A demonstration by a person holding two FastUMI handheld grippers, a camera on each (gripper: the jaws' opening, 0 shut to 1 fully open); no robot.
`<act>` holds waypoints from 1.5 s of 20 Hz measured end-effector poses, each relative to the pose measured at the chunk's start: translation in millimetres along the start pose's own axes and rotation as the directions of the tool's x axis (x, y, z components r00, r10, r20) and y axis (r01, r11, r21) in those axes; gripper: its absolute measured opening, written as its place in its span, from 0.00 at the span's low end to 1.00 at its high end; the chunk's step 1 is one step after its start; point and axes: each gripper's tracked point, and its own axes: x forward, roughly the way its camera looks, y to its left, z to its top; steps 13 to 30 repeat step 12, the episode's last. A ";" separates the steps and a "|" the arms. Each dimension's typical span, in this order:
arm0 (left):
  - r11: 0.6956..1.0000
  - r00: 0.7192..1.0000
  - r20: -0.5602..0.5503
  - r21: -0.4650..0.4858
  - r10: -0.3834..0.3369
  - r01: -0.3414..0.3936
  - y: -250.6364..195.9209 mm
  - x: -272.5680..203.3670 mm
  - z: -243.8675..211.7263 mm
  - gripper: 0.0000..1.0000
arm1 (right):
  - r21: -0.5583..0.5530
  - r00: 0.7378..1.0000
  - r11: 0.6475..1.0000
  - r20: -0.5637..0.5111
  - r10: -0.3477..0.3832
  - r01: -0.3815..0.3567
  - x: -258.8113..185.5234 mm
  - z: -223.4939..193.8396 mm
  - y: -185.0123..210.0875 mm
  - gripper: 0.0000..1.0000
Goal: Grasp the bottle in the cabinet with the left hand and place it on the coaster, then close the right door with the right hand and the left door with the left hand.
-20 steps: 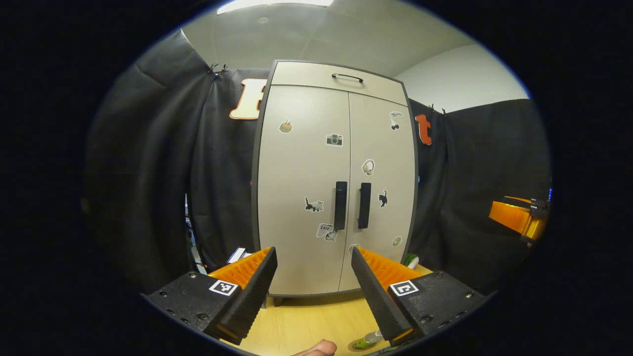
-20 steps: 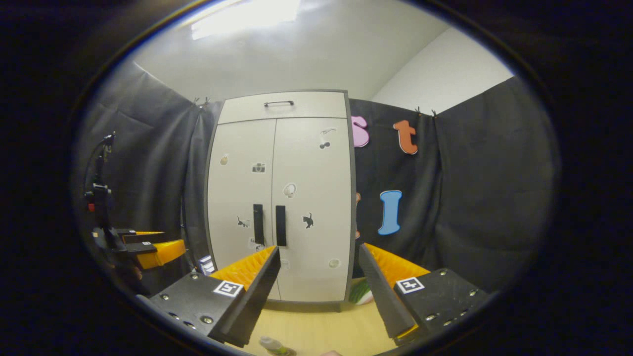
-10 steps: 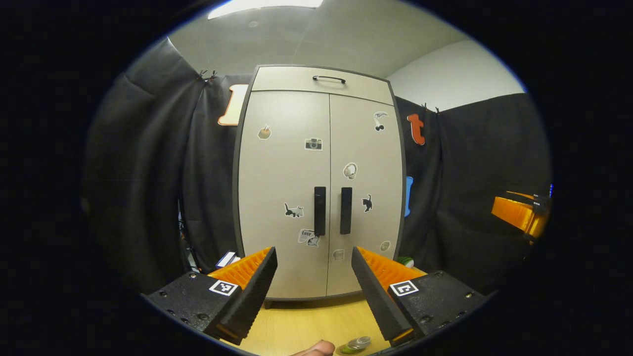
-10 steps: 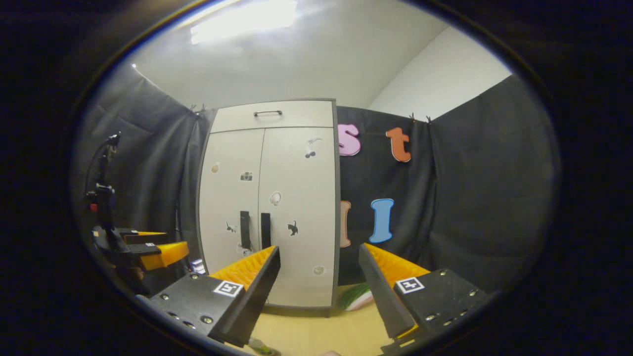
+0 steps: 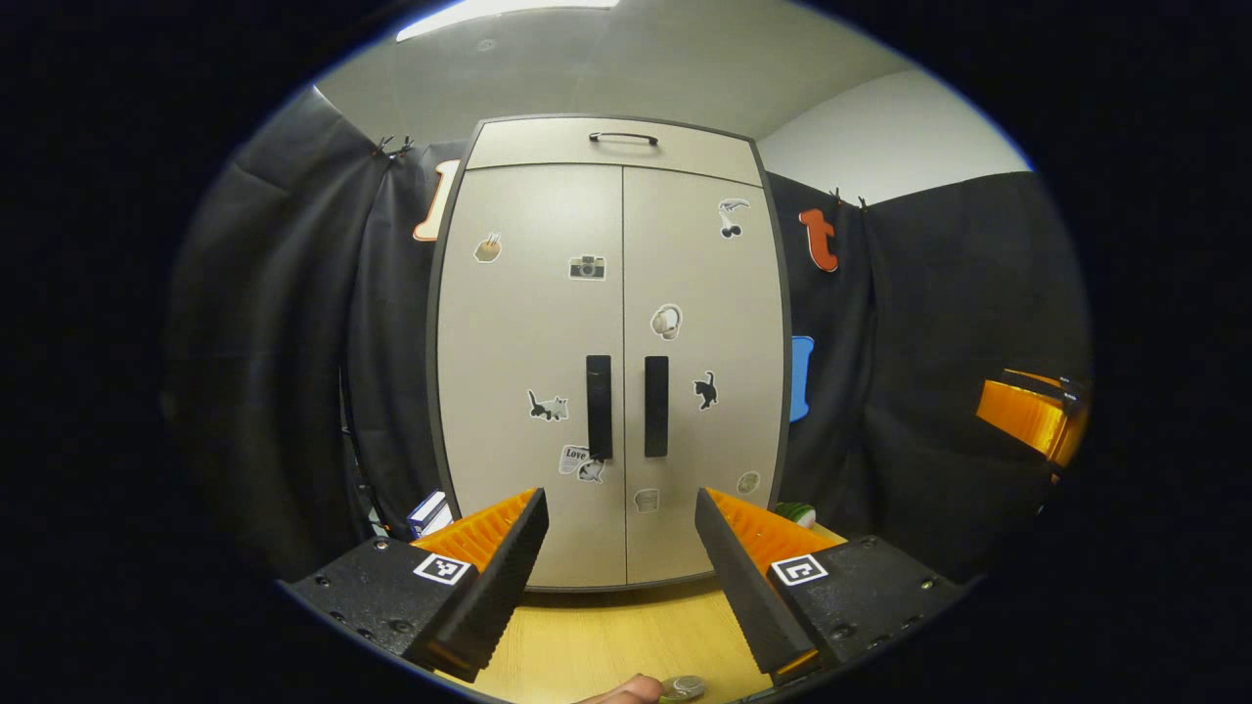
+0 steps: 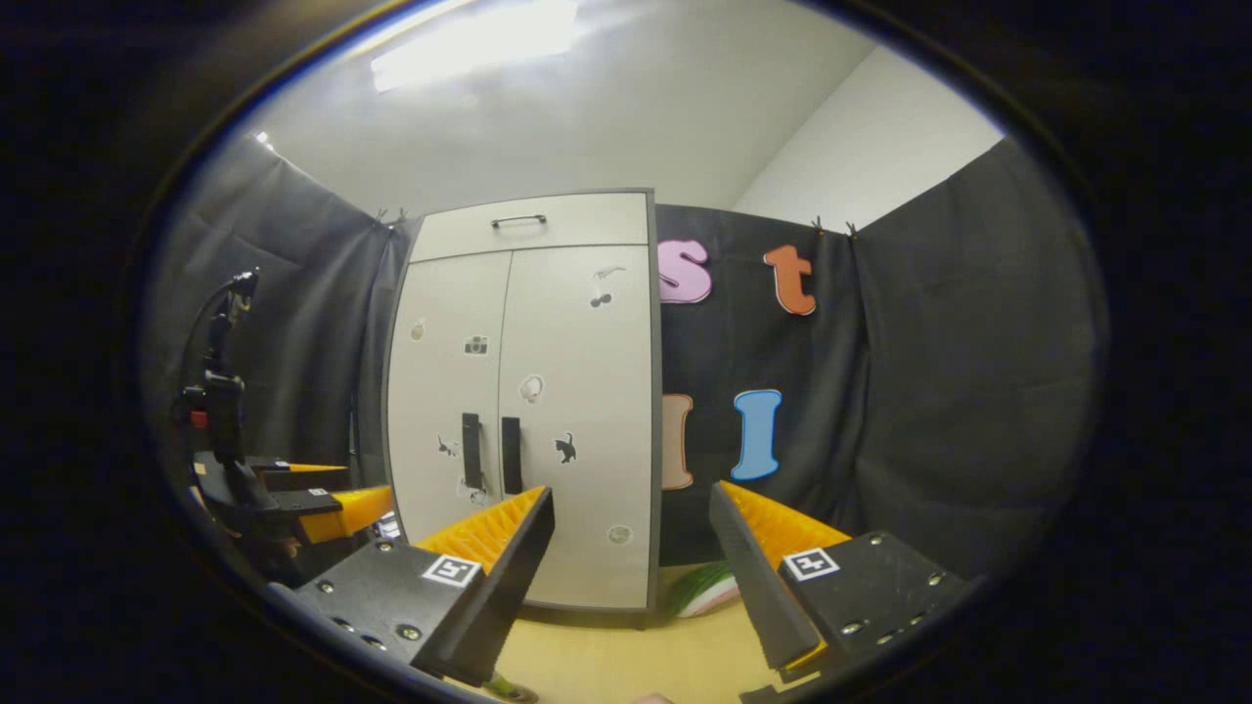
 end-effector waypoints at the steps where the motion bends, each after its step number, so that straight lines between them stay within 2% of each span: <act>1: 1.000 1.000 0.004 0.006 -0.001 0.001 -5.2 2.7 1.4 0.96 | -0.002 1.000 1.000 -0.002 0.003 -0.003 2.3 -1.9 -4.2 0.93; 2: 1.000 1.000 0.002 0.011 -0.002 0.002 -9.2 4.5 0.5 0.96 | -0.002 1.000 1.000 -0.003 0.004 -0.004 4.5 -2.8 -7.7 0.96; 3: 1.000 1.000 -0.001 0.012 -0.007 0.007 -14.0 5.8 -1.0 0.95 | 0.003 1.000 1.000 -0.004 0.004 -0.004 5.6 -3.4 -10.9 0.93; 4: 1.000 1.000 -0.006 0.009 -0.008 0.008 -18.4 8.1 -2.8 0.95 | 0.009 1.000 1.000 -0.005 0.005 -0.005 7.0 -4.9 -14.1 0.96; 6: 1.000 1.000 -0.003 0.003 -0.009 0.009 -24.4 11.7 -1.6 0.96 | 0.014 1.000 1.000 -0.011 0.001 -0.001 10.1 -7.6 -21.3 0.93; 8: 1.000 1.000 0.001 0.004 -0.007 0.007 -27.7 14.2 -1.5 0.96 | 0.019 1.000 1.000 -0.022 -0.006 0.006 13.0 -11.9 -28.2 0.97; 9: 1.000 1.000 0.003 0.003 -0.009 0.009 -30.2 16.4 -1.7 0.96 | 0.022 1.000 1.000 -0.023 -0.007 0.007 13.4 -11.8 -30.5 0.93; 12: 1.000 1.000 -0.010 -0.001 -0.017 0.017 -37.3 19.6 -7.1 0.96 | 0.026 1.000 1.000 -0.024 -0.012 0.012 14.9 -11.8 -35.3 0.93; 30: 1.000 1.000 -0.010 -0.001 -0.017 0.017 -37.3 19.6 -7.1 0.96 | 0.026 1.000 1.000 -0.024 -0.012 0.012 14.9 -11.8 -35.3 0.93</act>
